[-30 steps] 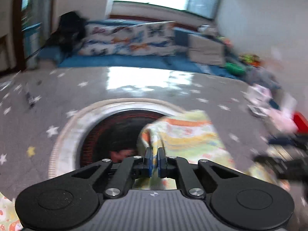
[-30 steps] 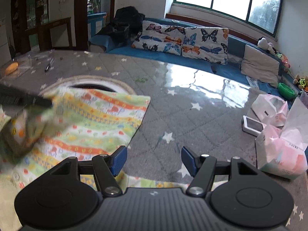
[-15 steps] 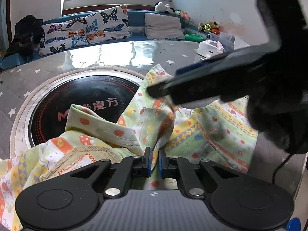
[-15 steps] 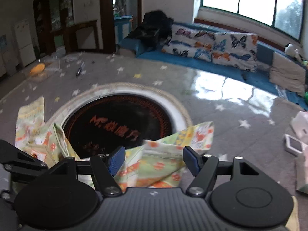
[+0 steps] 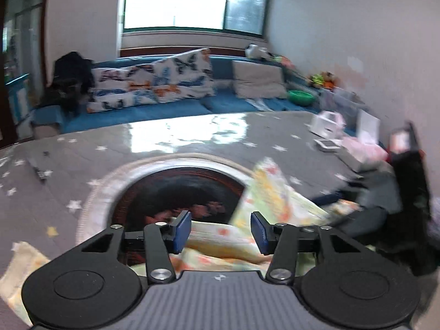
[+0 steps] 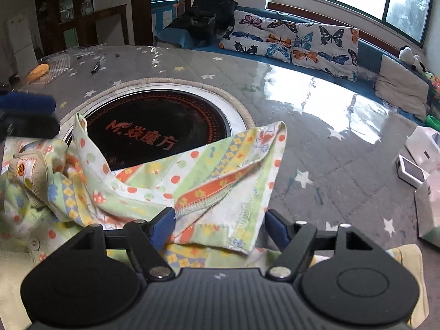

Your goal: Fold clothes

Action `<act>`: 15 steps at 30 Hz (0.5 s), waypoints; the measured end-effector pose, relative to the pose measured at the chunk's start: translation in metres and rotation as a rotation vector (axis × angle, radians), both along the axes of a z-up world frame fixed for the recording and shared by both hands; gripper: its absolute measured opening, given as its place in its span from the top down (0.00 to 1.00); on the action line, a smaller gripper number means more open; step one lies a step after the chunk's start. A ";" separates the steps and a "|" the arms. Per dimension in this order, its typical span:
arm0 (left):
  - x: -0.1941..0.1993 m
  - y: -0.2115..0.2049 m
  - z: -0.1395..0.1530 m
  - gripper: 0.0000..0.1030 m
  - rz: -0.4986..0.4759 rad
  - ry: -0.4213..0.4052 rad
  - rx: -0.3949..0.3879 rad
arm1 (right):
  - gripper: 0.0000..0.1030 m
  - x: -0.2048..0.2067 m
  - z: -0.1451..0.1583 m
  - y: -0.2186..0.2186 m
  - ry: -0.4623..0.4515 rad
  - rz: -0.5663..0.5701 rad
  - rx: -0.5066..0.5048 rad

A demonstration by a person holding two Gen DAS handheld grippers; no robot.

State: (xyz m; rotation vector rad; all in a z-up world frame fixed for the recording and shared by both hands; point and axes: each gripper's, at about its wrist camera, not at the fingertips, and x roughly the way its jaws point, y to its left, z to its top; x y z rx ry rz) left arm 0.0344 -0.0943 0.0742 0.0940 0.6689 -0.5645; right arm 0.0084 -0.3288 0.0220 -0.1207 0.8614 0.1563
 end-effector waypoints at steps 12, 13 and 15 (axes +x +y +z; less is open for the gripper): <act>0.054 0.014 -0.040 0.74 -0.028 0.265 -0.066 | 0.28 0.002 -0.001 0.001 0.000 0.002 0.007; 0.056 0.015 -0.042 0.79 -0.030 0.278 -0.079 | 0.28 0.002 0.000 0.001 -0.001 0.002 0.006; 0.058 0.017 -0.044 0.85 -0.018 0.291 -0.096 | 0.28 0.002 0.001 0.000 -0.006 0.001 0.006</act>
